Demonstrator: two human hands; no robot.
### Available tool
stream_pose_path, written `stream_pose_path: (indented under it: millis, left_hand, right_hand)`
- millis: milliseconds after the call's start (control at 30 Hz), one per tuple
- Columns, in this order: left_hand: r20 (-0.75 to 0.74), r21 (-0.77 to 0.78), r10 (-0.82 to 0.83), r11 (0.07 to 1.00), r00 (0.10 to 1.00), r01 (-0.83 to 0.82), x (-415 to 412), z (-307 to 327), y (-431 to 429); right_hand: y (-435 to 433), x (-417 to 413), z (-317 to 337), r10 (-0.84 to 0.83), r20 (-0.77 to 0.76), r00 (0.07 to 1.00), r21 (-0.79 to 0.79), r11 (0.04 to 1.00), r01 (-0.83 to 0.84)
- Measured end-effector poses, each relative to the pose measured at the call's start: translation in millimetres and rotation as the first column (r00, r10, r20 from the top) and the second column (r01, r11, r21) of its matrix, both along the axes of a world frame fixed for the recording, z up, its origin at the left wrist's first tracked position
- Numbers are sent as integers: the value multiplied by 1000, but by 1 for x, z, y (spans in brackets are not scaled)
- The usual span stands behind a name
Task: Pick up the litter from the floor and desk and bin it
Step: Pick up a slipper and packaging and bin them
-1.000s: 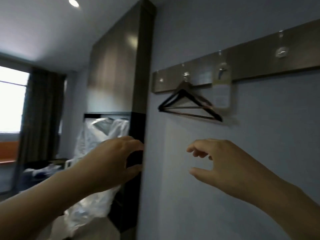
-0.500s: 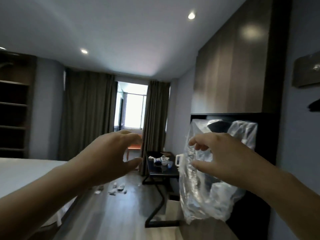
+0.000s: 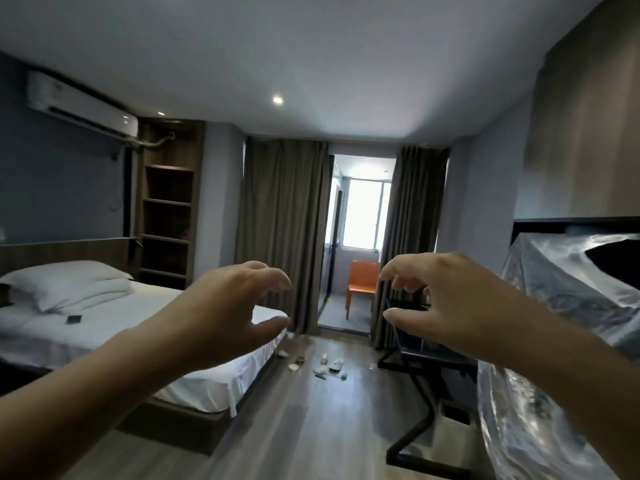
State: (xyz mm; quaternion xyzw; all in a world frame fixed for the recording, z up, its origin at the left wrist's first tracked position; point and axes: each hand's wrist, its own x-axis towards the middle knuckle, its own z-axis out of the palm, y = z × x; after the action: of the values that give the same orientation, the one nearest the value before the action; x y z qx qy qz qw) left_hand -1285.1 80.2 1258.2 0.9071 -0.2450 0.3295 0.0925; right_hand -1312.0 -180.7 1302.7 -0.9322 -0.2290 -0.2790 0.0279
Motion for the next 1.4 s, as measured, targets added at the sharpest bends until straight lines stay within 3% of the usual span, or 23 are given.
stream_pose_path:
  millis: [267,667,1033,1400]
  left_hand:
    - [50,35,2,999,999,-4,117,13,-7]
    - [-1,64,6,998,1000,-6,324,-21,27]
    - [-75,130,-164,976,984,173,541,-20,63]
    - [-187,107,-204,968,961,226,735,-61,8]
  right_hand:
    - [-4,122,-7,40,23,999,42,998,-41]
    - [35,326,-37,2,-69,998,18,1000,-1]
    - [73,505,-56,-217,-127,968,69,971,227]
    - [27,683,-87,-297,-216,930,38,949,312]
